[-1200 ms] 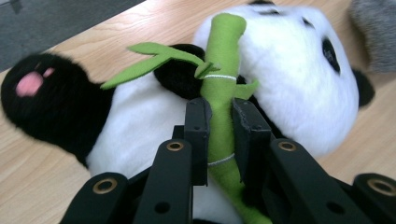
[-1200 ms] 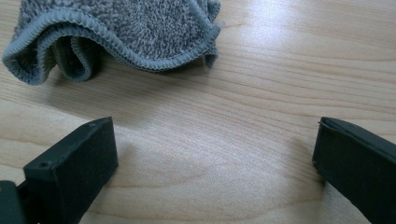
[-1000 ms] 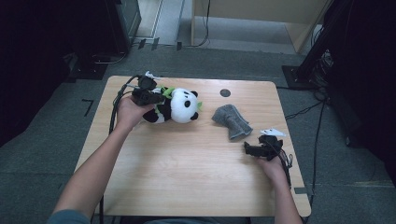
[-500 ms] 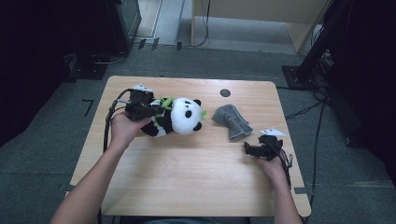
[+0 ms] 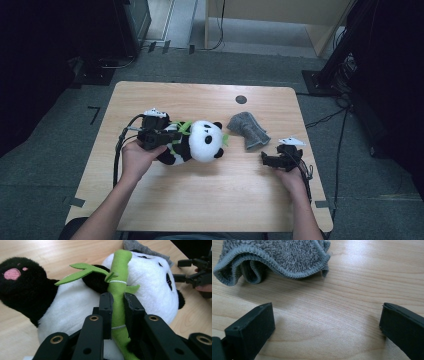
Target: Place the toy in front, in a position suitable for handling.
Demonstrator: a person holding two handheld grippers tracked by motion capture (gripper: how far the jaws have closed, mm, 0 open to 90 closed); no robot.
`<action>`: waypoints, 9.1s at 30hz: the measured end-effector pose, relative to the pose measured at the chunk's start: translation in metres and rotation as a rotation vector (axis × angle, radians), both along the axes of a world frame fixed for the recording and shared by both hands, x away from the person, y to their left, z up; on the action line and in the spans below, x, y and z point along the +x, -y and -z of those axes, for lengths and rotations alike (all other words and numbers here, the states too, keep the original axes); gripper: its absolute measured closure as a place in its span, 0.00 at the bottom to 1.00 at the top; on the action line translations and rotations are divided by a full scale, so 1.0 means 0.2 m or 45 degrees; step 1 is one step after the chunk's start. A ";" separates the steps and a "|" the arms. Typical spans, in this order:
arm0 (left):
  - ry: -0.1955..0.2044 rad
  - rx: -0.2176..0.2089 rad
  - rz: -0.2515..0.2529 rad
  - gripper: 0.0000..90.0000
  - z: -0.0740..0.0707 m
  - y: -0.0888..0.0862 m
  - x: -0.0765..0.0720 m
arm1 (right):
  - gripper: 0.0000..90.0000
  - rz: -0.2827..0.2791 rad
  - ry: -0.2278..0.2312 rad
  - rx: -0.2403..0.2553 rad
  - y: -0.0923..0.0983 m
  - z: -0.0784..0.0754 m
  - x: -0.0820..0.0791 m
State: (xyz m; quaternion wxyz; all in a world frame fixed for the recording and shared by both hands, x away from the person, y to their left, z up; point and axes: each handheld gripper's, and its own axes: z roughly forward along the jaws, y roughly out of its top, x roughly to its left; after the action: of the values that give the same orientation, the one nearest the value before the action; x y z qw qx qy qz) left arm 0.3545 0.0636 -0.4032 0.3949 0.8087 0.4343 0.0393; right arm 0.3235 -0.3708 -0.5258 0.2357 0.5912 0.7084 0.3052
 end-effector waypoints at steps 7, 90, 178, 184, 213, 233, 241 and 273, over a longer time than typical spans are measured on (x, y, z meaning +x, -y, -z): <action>0.030 0.011 0.001 0.86 0.04 0.04 -0.05 | 0.00 0.008 0.000 -0.002 0.00 0.00 0.00; 0.145 -0.068 0.196 0.20 0.26 -0.20 -0.17 | 0.58 -0.214 -0.066 0.034 -0.33 -0.14 0.44; 0.270 -0.031 -0.076 0.63 0.14 -0.36 0.00 | 0.68 -0.245 -0.109 0.107 -0.29 -0.11 0.39; 0.307 -0.063 -0.032 0.69 0.06 -0.28 -0.22 | 0.68 -0.248 -0.094 0.107 -0.29 -0.10 0.38; 0.248 0.010 -0.028 0.39 0.22 -0.20 -0.43 | 0.65 -0.264 -0.065 0.098 -0.29 -0.09 0.37; 0.175 -0.015 -0.016 0.49 0.25 -0.27 -0.31 | 0.64 -0.263 -0.064 0.101 -0.29 -0.09 0.37; 0.216 0.001 -0.128 0.50 0.21 -0.37 -0.29 | 0.64 -0.264 -0.067 0.109 -0.29 -0.09 0.37; 0.200 0.150 -0.125 0.34 0.35 -0.47 -0.23 | 0.63 -0.264 -0.068 0.123 -0.28 -0.09 0.37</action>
State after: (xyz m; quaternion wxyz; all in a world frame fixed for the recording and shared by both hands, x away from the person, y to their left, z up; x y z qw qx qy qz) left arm 0.3090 0.1583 -0.4728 0.3770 0.8027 0.4380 0.1476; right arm 0.3971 -0.3150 -0.5082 0.1551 0.5334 0.7561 0.3460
